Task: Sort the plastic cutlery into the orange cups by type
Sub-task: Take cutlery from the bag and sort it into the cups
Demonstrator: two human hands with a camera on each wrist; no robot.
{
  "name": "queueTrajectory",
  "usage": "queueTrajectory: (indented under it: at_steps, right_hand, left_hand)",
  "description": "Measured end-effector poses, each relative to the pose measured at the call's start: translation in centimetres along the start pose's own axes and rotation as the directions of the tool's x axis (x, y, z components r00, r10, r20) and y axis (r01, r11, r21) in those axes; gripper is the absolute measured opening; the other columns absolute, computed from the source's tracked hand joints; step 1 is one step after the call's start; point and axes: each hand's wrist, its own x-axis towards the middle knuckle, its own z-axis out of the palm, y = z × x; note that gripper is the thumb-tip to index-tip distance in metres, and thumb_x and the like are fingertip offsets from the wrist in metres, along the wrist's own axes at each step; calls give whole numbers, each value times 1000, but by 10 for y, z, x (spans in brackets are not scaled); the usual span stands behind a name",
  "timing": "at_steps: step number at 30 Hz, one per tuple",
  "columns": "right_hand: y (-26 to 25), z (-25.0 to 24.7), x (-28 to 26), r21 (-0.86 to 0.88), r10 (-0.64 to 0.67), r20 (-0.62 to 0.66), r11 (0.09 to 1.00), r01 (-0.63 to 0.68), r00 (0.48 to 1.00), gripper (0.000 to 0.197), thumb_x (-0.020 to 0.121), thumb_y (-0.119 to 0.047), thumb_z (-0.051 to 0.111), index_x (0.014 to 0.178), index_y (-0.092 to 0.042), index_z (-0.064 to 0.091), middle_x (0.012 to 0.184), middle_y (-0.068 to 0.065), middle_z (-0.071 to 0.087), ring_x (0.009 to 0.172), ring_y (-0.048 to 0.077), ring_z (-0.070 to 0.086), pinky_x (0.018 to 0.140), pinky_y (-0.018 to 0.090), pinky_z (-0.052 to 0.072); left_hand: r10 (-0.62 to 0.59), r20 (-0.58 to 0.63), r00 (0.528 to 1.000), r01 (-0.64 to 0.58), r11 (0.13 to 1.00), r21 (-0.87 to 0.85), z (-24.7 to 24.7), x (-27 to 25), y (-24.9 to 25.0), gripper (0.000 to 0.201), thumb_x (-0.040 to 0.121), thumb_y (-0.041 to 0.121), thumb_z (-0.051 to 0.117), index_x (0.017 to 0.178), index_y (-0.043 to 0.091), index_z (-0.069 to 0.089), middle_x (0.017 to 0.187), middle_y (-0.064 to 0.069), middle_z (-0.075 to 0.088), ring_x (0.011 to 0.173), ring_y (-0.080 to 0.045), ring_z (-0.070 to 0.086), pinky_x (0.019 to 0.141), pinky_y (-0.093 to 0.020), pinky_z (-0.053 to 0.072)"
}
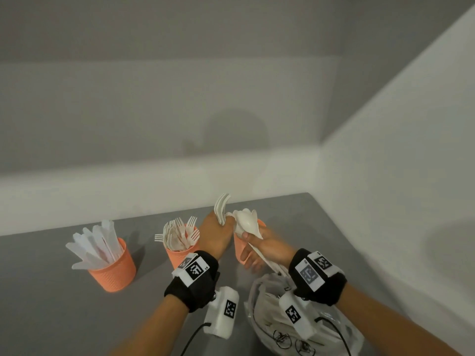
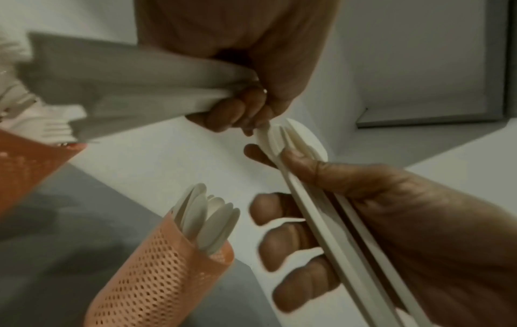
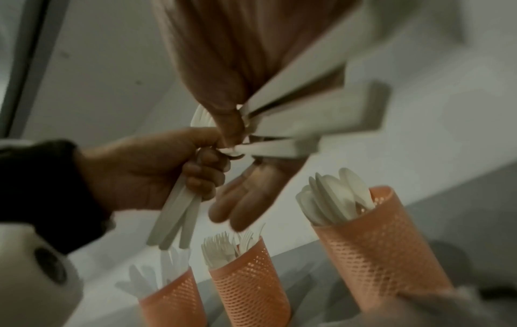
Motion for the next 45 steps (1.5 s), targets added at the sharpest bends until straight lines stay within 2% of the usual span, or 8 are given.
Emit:
queueTrajectory:
  at_steps: [5,9,13,29,35,39,42,45]
  right_hand:
    - [10,-5,6,-324,-235,-121,928,186,964,41,92,-41,47,127,-18,45,92,19,65,80,38,61,71,43,51]
    - [12,-13,7,-448,-287,-126,871,203,950,70,75,-66,46,127,-19,47,113,7,61,102,24,58,92,39,47]
    - [12,-19,8,-496,-251,-82,850,179,964,77,74,-74,34,128,-20,47,113,9,63,102,25,60,94,40,47]
    - [-15,-9,4,-808,-279,-35,573,137,960,43,94,-13,36,137,-13,36,91,17,60,74,24,49,68,30,36]
    - [-38,-10,25,-599,-275,-133,788,144,952,29,96,-9,34,124,-8,38,91,12,58,81,22,54,72,29,39]
    - [-45,-21,43,-143,-242,-315,968,206,918,14,89,-5,39,94,-16,46,76,-3,47,67,12,45,62,24,36]
    - [-47,-32,47,142,-181,-446,953,269,877,27,58,-11,41,84,-17,45,64,2,37,55,13,33,53,24,30]
    - [-41,-37,53,228,-162,-543,916,331,824,20,59,-18,45,79,-17,40,61,2,33,53,13,32,54,25,32]
  left_hand:
    - [3,30,1000,-4,1000,28,6,4,3,7,85,12,52,81,9,57,61,-1,53,54,-16,49,48,-25,36]
    - [-60,109,992,79,980,-182,9,-3,8,27,92,17,44,68,6,52,53,-6,46,40,-14,38,43,-22,30]
    - [-94,186,978,143,950,-276,8,-8,12,39,94,36,48,67,8,54,43,-2,44,30,-10,36,34,-19,31]
    - [-116,109,987,129,983,-127,9,0,17,32,86,26,59,58,12,54,53,-3,52,34,-10,41,43,-22,33]
    - [-9,98,995,25,985,-168,11,12,29,22,88,21,58,70,8,54,51,0,50,43,-16,45,46,-23,37]
    - [10,172,985,51,935,-350,-5,15,39,28,91,34,56,78,9,58,43,3,44,36,-9,40,43,-18,40]
    - [-75,46,996,89,851,-517,-31,27,33,29,90,32,56,69,13,49,42,6,41,39,-9,40,44,-19,40]
    - [-98,-163,982,-2,850,-526,-57,45,16,37,89,33,58,60,17,42,37,9,40,38,-8,40,45,-19,41]
